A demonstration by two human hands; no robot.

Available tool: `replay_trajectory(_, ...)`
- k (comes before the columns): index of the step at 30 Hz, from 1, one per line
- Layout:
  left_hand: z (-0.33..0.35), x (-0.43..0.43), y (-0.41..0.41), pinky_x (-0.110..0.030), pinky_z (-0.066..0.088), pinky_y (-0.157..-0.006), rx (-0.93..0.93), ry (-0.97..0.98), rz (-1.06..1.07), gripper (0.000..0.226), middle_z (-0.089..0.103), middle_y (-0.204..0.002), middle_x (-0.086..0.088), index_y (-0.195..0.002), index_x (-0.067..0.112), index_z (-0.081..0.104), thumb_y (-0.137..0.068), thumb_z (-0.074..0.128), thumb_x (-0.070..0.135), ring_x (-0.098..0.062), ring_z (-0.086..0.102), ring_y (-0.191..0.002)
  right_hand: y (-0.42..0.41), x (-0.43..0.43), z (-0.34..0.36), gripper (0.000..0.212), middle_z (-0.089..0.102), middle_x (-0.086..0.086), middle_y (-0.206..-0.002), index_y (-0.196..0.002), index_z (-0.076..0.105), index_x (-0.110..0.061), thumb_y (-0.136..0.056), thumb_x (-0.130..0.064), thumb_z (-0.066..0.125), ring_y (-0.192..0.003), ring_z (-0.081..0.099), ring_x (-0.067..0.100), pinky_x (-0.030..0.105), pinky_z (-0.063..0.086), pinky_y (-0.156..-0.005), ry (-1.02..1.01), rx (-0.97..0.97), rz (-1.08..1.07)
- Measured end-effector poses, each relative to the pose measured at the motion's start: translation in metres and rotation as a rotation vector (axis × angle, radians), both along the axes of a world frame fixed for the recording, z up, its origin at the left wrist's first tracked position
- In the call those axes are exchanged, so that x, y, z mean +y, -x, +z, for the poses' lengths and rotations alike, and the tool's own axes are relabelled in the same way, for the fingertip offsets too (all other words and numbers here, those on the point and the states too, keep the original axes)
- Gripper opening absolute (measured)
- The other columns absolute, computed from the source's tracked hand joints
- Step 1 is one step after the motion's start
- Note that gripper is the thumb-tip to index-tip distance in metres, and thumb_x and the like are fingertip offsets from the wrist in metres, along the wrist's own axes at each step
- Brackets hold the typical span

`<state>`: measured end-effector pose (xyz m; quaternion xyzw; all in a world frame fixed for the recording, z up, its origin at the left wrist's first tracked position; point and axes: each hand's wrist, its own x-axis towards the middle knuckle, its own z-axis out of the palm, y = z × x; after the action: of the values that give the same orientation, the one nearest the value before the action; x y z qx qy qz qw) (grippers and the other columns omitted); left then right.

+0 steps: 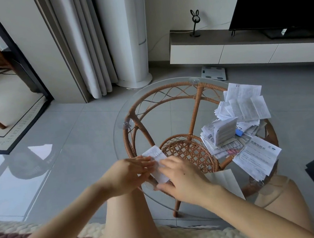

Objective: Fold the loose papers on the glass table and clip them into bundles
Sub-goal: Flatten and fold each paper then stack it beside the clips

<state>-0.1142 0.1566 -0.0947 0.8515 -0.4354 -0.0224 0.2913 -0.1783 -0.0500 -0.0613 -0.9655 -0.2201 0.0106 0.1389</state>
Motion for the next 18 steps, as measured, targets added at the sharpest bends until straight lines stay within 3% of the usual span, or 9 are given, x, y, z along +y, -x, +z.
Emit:
replay_trajectory(4,0.008,0.002,0.004,-0.032,0.047,-0.099,-0.171,-0.094,-0.014,0.028,0.068,-0.118,0.005,-0.103,0.016,0.075,-0.086,0.053,0.017,-0.012,0.058,-0.117,0.013,-0.005,-0.005,0.066,0.060,-0.001,-0.122,-0.112,0.065,-0.016,-0.078,-0.065,0.037,-0.109,0.053,0.019,0.035,0.044,-0.093,0.116,-0.042,0.105)
replay_trajectory(7,0.009,0.001,0.029,-0.033,0.055,-0.084,-0.256,-0.115,0.039,0.033,0.068,-0.114,0.003,-0.104,0.017,0.074,-0.084,0.048,0.016,-0.017,0.063,-0.104,0.024,-0.004,-0.007,0.060,0.070,0.001,-0.103,-0.097,0.071,-0.014,-0.070,-0.065,0.054,-0.093,0.062,0.018,0.030,0.051,-0.082,0.171,-0.137,0.152)
replay_trajectory(9,0.003,0.004,0.048,-0.037,0.054,-0.087,-0.230,-0.090,0.055,0.033,0.065,-0.121,0.001,-0.109,0.013,0.071,-0.080,0.056,0.014,-0.018,0.059,-0.113,0.036,-0.003,-0.013,0.059,0.071,0.003,-0.098,-0.093,0.072,-0.012,-0.062,-0.062,0.066,-0.087,0.064,0.019,0.029,0.052,-0.079,0.219,-0.189,0.173)
replay_trajectory(12,-0.008,0.011,0.068,-0.038,0.044,-0.103,-0.261,-0.099,0.043,0.039,0.062,-0.125,-0.003,-0.115,0.009,0.069,-0.076,0.066,0.016,-0.021,0.054,-0.122,0.052,0.004,-0.024,0.034,0.072,0.008,-0.096,-0.091,0.073,-0.010,-0.065,-0.031,0.076,-0.083,0.065,0.020,0.028,0.052,-0.076,0.201,-0.309,0.153)
replay_trajectory(13,-0.011,0.010,0.071,-0.038,0.045,-0.102,-0.305,-0.104,0.052,0.036,0.063,-0.121,-0.003,-0.112,0.010,0.070,-0.078,0.066,0.017,-0.022,0.057,-0.116,0.057,0.007,-0.027,0.019,0.072,0.008,-0.094,-0.088,0.073,-0.010,-0.070,-0.017,0.068,-0.080,0.065,0.021,0.029,0.052,-0.074,0.169,-0.350,0.142)
replay_trajectory(15,-0.015,0.007,0.075,-0.037,0.050,-0.090,-0.374,-0.075,0.093,0.025,0.066,-0.108,-0.002,-0.102,0.010,0.073,-0.078,0.067,0.014,-0.024,0.062,-0.097,0.064,0.014,-0.031,0.019,0.071,0.007,-0.082,-0.076,0.070,-0.011,-0.075,-0.004,0.053,-0.072,0.064,0.021,0.028,0.050,-0.067,0.079,-0.398,0.093)
replay_trajectory(18,-0.015,0.000,0.078,-0.027,0.043,-0.078,-0.424,0.025,0.157,0.019,0.069,-0.095,0.003,-0.086,0.013,0.075,-0.086,0.057,0.018,-0.020,0.061,-0.078,0.068,0.020,-0.027,0.012,0.065,0.000,-0.066,-0.067,0.067,-0.013,-0.067,-0.001,0.067,-0.060,0.057,0.018,0.026,0.045,-0.057,-0.078,-0.387,-0.030)
